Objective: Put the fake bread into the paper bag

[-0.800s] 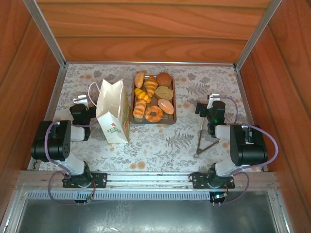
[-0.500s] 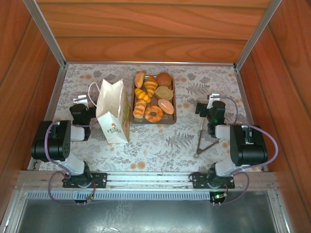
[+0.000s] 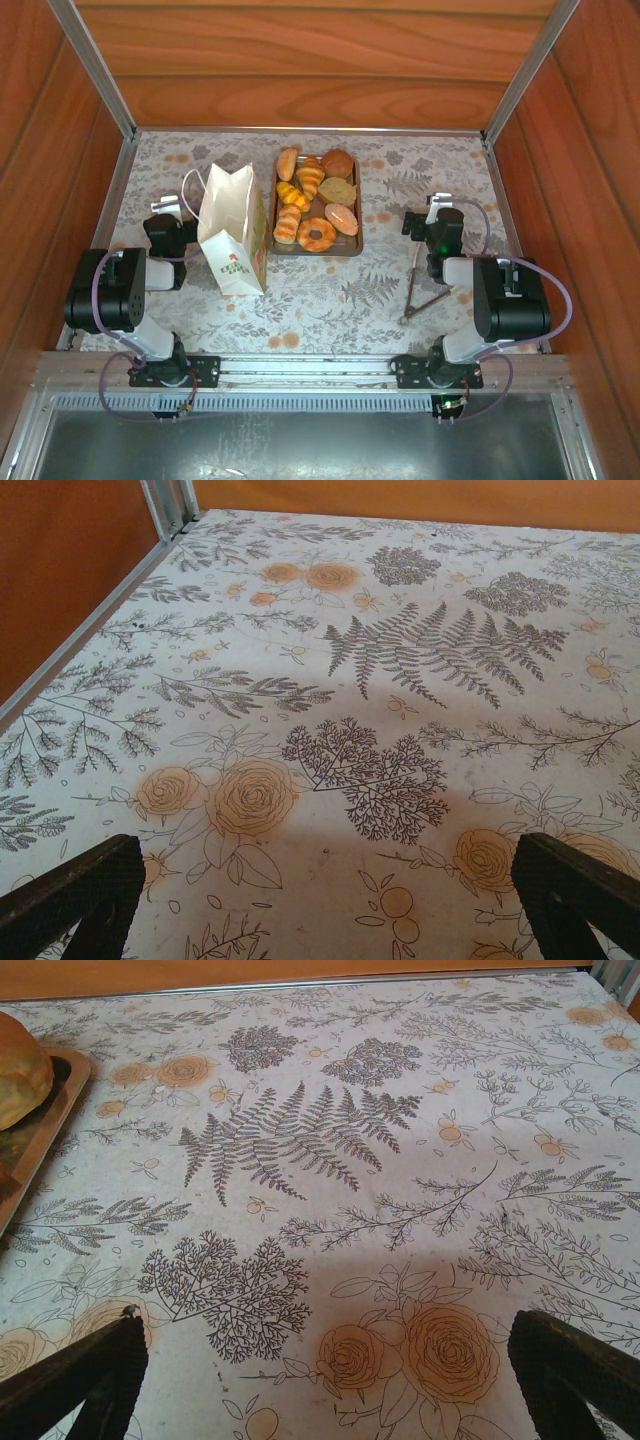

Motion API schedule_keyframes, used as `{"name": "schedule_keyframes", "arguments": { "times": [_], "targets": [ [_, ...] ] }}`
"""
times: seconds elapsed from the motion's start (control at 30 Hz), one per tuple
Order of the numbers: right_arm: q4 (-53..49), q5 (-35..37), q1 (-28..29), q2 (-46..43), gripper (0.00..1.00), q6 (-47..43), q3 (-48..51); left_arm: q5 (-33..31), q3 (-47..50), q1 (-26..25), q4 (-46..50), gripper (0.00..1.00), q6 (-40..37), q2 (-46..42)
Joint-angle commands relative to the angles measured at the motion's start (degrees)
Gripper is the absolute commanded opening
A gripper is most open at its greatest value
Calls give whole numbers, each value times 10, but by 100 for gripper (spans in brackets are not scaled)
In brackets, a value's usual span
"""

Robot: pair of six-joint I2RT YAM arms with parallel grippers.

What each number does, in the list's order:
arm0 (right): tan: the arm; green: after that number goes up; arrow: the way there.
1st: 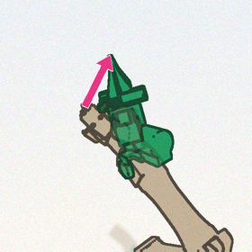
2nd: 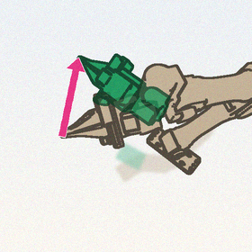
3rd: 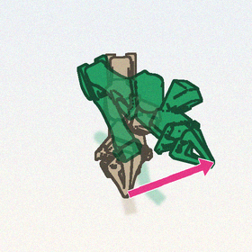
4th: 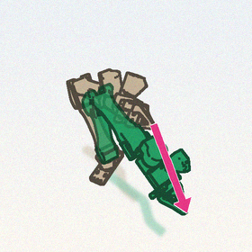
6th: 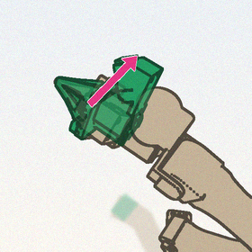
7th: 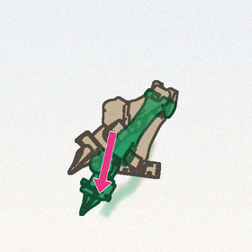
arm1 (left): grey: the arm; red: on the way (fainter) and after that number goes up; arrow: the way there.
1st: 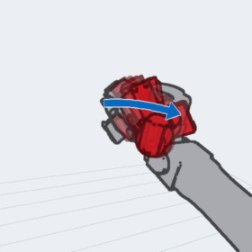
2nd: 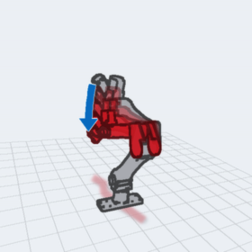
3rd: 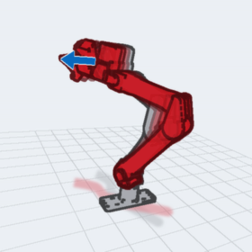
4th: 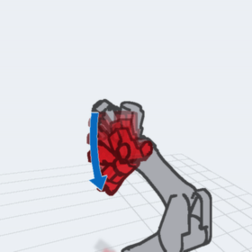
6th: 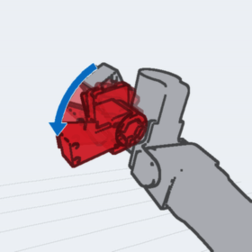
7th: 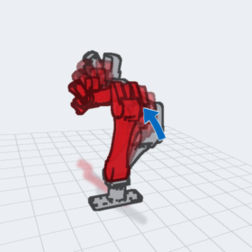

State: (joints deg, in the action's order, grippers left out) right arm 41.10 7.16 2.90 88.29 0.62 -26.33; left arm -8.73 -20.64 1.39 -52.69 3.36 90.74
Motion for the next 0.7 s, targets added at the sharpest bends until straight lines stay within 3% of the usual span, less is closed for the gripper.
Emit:
{"name": "schedule_keyframes", "arguments": {
  "times": [0.0, 0.47, 0.67],
  "targets": [
    [5, -5, -5, -5, 100, 1, -5, -3, -11, -2, 0, 100, -3, -5],
    [6, -5, -5, -5, 100, 1, -4, -7, -10, -2, -1, 99, -2, -8],
    [6, -5, -5, -5, 100, 1, -4, -39, -18, -2, 84, 98, 6, -101]
  ]
}}
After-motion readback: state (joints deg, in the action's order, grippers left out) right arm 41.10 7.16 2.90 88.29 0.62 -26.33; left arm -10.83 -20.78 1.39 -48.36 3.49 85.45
